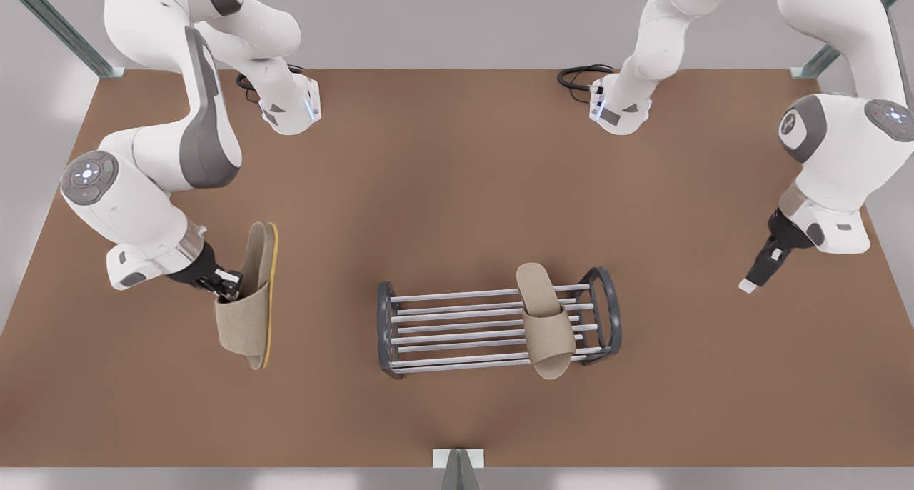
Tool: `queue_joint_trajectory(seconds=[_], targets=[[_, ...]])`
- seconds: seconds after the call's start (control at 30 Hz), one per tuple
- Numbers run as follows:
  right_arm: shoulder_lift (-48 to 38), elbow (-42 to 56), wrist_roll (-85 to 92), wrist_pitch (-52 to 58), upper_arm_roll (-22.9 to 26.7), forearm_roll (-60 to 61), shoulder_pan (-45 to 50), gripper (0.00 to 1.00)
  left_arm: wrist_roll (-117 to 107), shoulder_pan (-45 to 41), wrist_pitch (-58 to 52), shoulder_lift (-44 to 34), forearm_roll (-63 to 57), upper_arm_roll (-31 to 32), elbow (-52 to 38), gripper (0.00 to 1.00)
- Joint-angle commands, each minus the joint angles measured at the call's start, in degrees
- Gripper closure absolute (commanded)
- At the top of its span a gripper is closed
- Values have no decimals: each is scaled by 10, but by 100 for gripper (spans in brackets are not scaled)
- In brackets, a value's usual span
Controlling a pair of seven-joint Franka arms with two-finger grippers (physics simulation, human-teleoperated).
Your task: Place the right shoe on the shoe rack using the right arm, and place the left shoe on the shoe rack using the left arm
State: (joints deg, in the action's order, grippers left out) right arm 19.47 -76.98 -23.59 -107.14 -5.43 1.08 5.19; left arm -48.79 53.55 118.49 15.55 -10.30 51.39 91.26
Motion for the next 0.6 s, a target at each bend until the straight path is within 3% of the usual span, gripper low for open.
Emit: queue_joint_trajectory(seconds=[0.0, 0.03, 0.07, 0.1, 0.3, 0.57], targets=[[12, 24, -173, 29, 0, -8, 16, 79, 489, -539, -347, 35, 100, -511, -159, 0], [14, 31, -184, 29, 0, -9, 24, 79, 509, -606, -346, 12, 159, -604, -151, 0], [28, 54, -199, 30, 1, -9, 34, 79, 503, -608, -338, -26, 188, -588, -127, 0], [43, 73, -211, 30, 4, -10, 47, 79, 502, -597, -154, -141, 182, -535, 52, 0], [129, 205, -241, 16, 7, -10, 101, 79, 448, -602, -149, -101, 128, -531, 53, 0], [131, 220, -286, -32, 37, -10, 185, 79, 449, -591, -103, -82, 118, -531, 55, 0]])
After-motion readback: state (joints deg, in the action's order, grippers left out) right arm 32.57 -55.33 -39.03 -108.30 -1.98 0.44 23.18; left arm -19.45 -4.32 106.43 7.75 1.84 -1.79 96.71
